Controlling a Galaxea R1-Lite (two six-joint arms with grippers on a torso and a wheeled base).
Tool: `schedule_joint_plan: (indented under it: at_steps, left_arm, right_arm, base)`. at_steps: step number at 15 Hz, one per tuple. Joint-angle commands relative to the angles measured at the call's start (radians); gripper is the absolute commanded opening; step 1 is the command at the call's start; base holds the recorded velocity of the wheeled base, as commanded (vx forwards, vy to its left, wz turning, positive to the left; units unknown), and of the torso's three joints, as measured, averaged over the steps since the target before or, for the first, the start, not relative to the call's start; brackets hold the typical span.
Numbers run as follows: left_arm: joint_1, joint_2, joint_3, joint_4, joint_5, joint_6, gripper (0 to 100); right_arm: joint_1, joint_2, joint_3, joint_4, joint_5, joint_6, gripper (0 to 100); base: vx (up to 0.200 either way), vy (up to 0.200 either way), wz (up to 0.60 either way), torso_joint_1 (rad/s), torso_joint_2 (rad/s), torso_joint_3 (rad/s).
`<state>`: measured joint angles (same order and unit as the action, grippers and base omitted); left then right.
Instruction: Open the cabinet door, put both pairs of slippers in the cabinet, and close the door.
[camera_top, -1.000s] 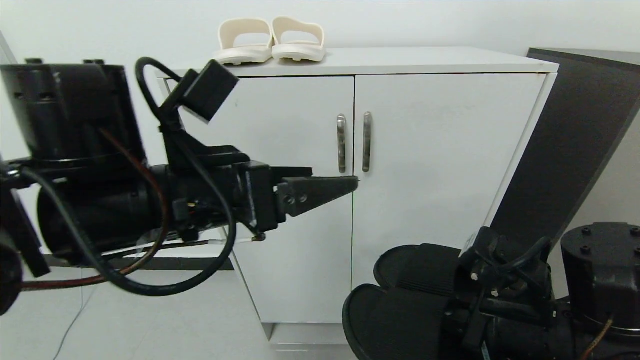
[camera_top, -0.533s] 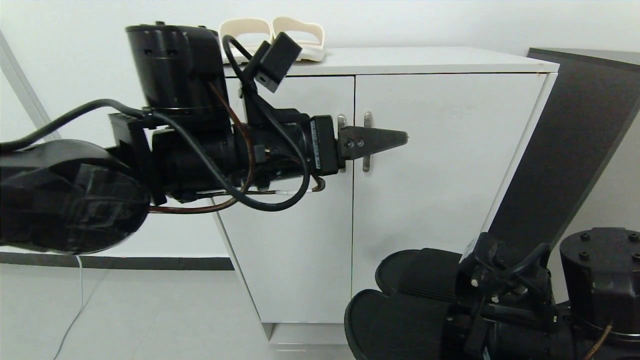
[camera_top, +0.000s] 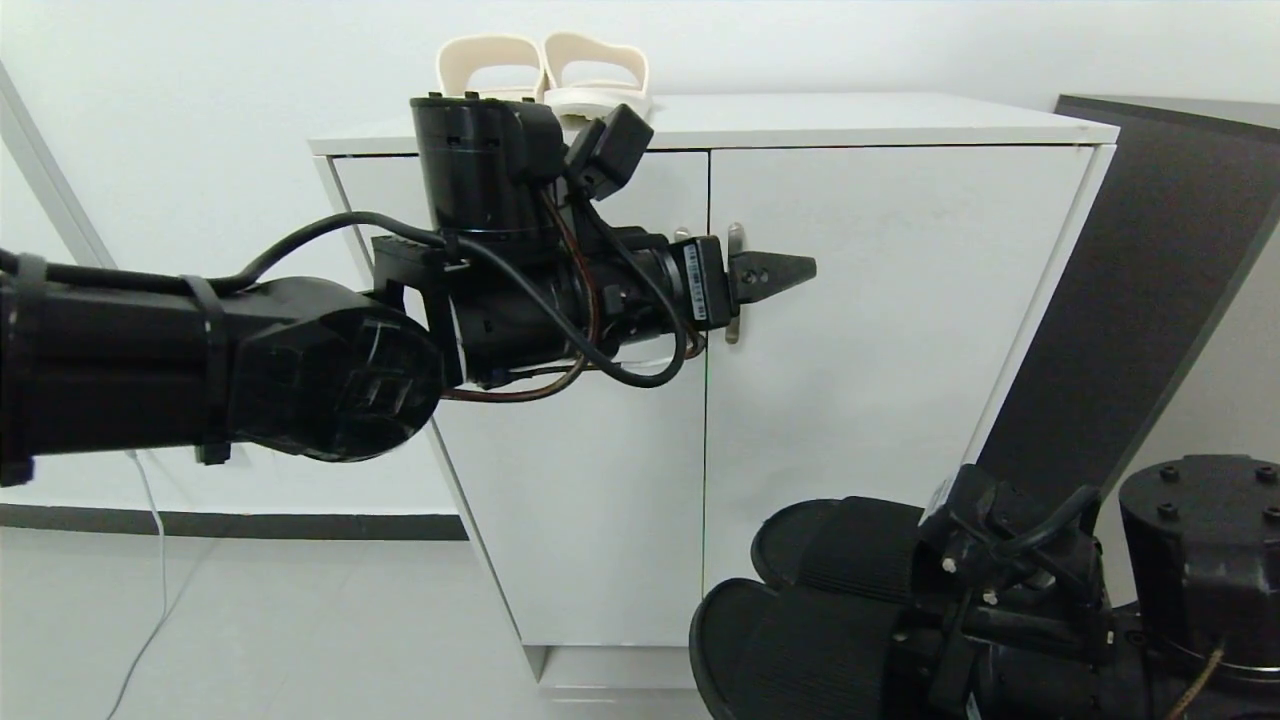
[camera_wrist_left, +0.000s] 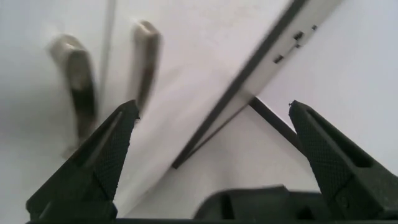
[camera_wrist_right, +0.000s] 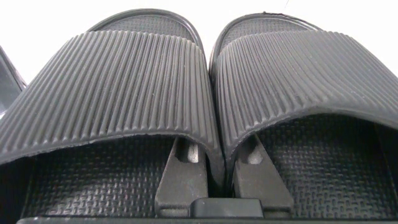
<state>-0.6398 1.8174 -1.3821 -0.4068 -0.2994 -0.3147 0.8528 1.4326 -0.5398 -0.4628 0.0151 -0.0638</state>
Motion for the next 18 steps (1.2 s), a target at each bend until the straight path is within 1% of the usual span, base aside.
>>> schedule_joint_plan:
  at_steps: [1,5,10,12,13,15,18]
  left_arm:
    - [0.000,0.025,-0.020,-0.001,0.008,0.000,100]
    - [0.005,0.069,-0.066,0.000,0.059,0.000,100]
    - [0.008,0.131,-0.124,0.005,0.071,0.000,100]
    - [0.008,0.134,-0.120,0.000,0.085,0.002,100]
    - [0.008,0.128,-0.112,0.000,0.085,0.003,0]
    - [0.008,0.106,-0.094,0.000,0.085,0.002,0]
    - [0.006,0.029,-0.003,-0.001,0.085,0.002,0]
  right_arm:
    - [0.000,0.000,0.000,0.000,0.000,-0.001,0]
    - [0.000,0.000,0.001,0.000,0.000,-0.001,0]
    - [0.000,0.000,0.003,0.001,-0.001,-0.001,0]
    - [0.000,0.000,0.007,0.000,0.000,-0.001,0]
    - [0.000,-0.001,0.009,0.000,0.000,-0.001,0]
    - [0.000,-0.003,0.017,0.000,0.000,-0.002,0]
    - [0.002,-0.020,0.023,0.003,0.002,-0.002,0]
  base:
    - [0.000,0.000,0.00,0.000,0.00,0.000]
    - [0.000,0.000,0.00,0.000,0.00,0.000]
    - [0.000,0.000,0.00,0.000,0.00,0.000]
    - [0.000,0.000,0.00,0.000,0.00,0.000]
    - [0.000,0.000,0.00,0.000,0.00,0.000]
    - [0.000,0.000,0.00,0.000,0.00,0.000]
    - [0.000,0.000,0.00,0.000,0.00,0.000]
